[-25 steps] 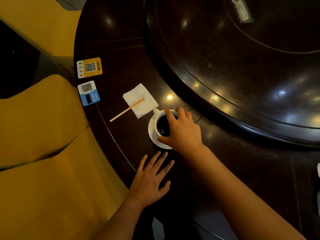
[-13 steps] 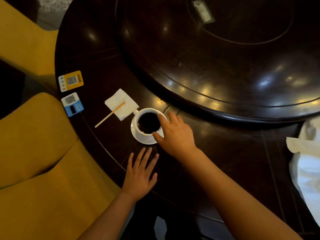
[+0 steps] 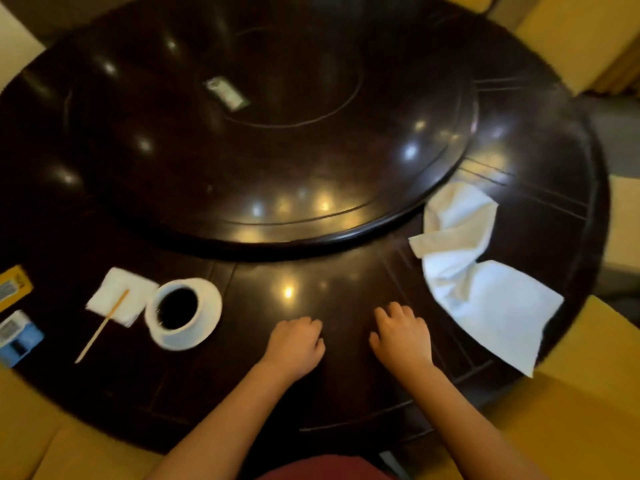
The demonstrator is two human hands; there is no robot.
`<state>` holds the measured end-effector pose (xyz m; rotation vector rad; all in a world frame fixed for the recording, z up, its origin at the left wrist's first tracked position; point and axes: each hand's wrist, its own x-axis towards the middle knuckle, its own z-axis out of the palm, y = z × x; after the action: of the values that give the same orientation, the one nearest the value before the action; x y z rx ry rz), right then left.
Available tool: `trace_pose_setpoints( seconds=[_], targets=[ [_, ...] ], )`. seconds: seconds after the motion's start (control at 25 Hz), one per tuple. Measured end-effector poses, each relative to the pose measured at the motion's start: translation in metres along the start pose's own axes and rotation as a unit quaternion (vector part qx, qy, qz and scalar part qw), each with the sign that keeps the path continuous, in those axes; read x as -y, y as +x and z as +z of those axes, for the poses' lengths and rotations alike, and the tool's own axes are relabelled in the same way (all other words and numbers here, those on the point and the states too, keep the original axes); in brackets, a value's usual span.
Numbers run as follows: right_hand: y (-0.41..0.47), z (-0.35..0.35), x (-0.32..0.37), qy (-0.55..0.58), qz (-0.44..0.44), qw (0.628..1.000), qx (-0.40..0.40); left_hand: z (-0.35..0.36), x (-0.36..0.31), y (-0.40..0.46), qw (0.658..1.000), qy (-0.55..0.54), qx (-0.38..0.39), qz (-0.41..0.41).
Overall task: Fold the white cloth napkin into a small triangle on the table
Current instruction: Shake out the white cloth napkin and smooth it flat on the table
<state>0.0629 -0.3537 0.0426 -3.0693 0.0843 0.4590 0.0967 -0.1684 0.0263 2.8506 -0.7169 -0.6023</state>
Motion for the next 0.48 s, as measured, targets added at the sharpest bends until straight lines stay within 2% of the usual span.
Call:
trace_pose_setpoints(
  seconds=[0.12, 0.24, 0.36, 0.48],
  targets=[
    [-0.002, -0.001, -0.06, 0.011, 0.094, 0.995, -0.009, -0.021, -0.044, 0.059, 0.996, 0.028, -0.005, 0.083],
    [-0.002, 0.002, -0.111, 0.027, 0.159, 0.987, -0.015, -0.032, -0.097, 0.113, 0.983, 0.071, -0.055, 0.162],
    [0.0, 0.018, -0.141, 0.035, 0.186, 0.981, 0.038, -0.028, -0.141, 0.15, 0.959, 0.146, -0.05, 0.236],
    [0.003, 0.033, -0.15, 0.06, 0.201, 0.976, 0.053, -0.006, -0.158, 0.171, 0.934, 0.217, -0.032, 0.282]
  ],
)
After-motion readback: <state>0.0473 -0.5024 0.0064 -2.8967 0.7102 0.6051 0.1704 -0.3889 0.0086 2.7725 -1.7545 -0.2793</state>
